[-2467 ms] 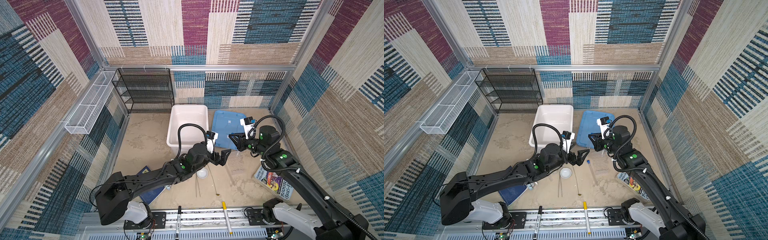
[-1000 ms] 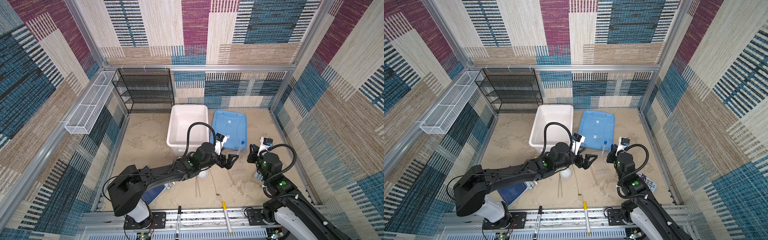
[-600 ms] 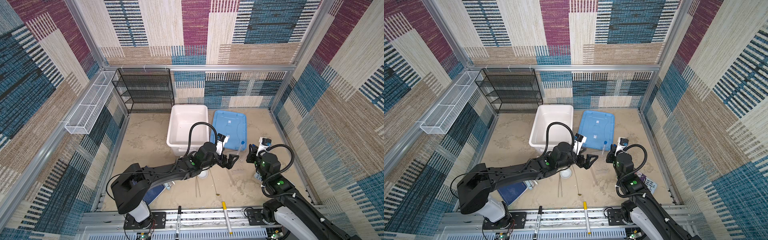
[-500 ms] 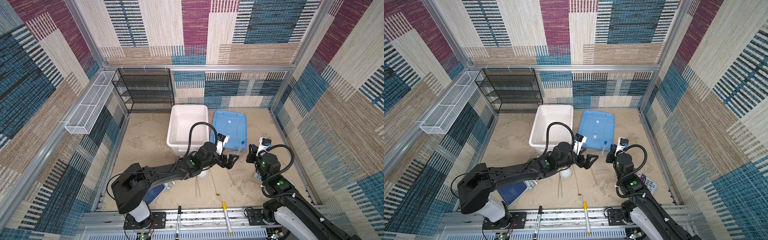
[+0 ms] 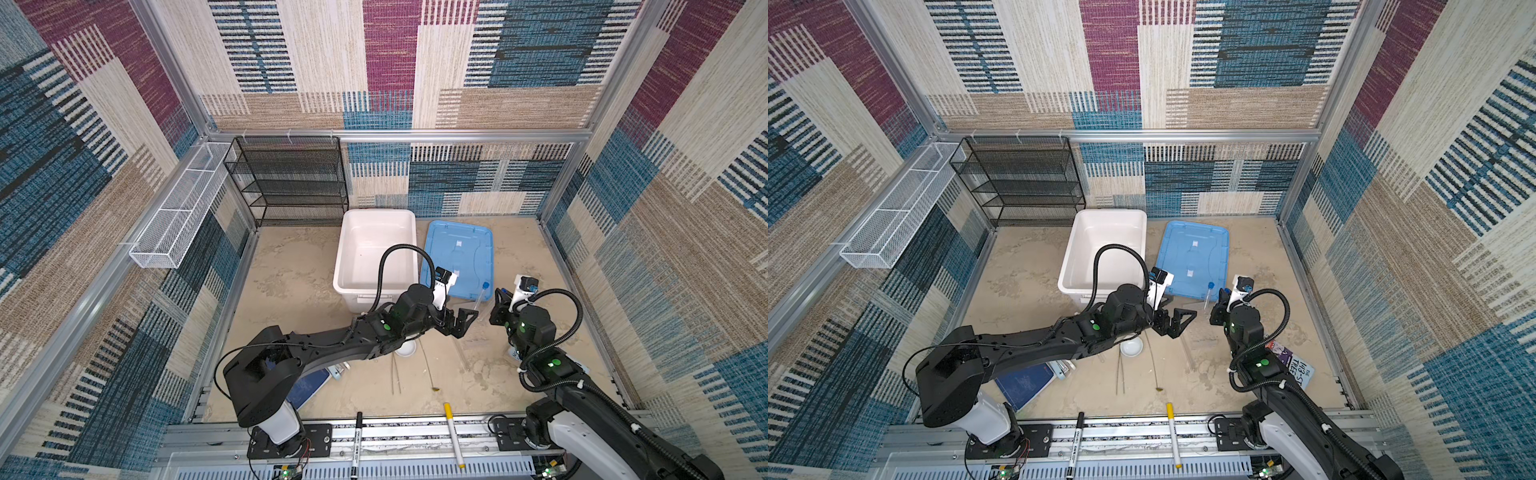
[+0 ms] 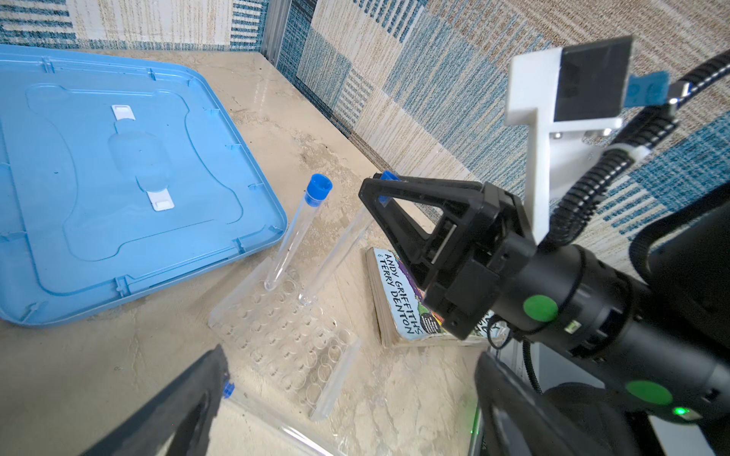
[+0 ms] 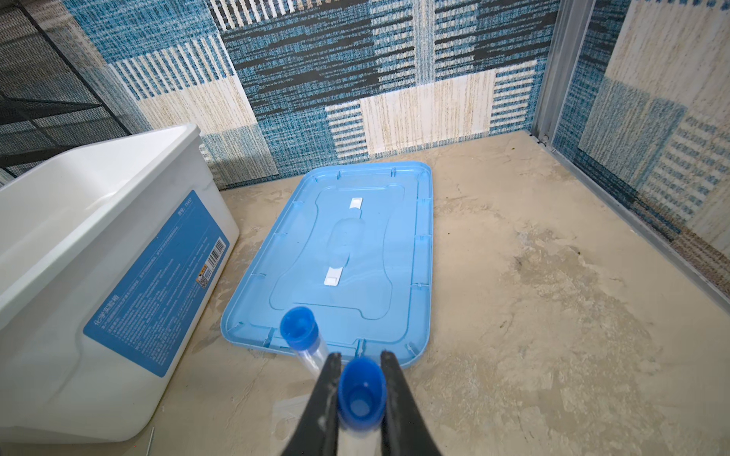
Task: Organize the chemistry lab equipment
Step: 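Lower the tube onto the clear rack and open the right gripper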
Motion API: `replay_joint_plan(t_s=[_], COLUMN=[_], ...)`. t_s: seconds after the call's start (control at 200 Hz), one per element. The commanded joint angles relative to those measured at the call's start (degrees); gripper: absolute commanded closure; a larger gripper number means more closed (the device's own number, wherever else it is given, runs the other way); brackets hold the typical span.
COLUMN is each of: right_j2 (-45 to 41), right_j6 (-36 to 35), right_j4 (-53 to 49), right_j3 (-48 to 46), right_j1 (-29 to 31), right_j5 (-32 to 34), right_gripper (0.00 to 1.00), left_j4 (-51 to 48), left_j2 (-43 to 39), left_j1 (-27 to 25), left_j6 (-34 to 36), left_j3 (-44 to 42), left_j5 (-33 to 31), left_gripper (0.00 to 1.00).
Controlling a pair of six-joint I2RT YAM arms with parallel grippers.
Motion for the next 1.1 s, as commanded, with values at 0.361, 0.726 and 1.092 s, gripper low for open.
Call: replay_joint_plan(t_s=[0.361, 0.726, 1.092], right_j2=[4.2, 4.3, 6.5], right_j6=[-1.3, -3.7, -6.1], right_j4=[6.3, 7.7, 8.0], right_j3=[-1.4, -2.3, -1.2], right_j1=[0.0, 0.0, 0.5], right_j5=[-0.8, 0.7, 2.2], right_gripper=[0.83, 0.84, 0.83], left_j4=[1.9, 3.0, 4.1], left_j2=[0.6, 0.8, 1.8], left_j1=[0.5, 1.4, 2.3], left_j6=[-1.9, -3.1, -4.5], left_j3=[-0.4, -1.0, -1.2], left_j5=[0.0, 0.6, 1.9], left_gripper=[0.01, 0.01, 0.01])
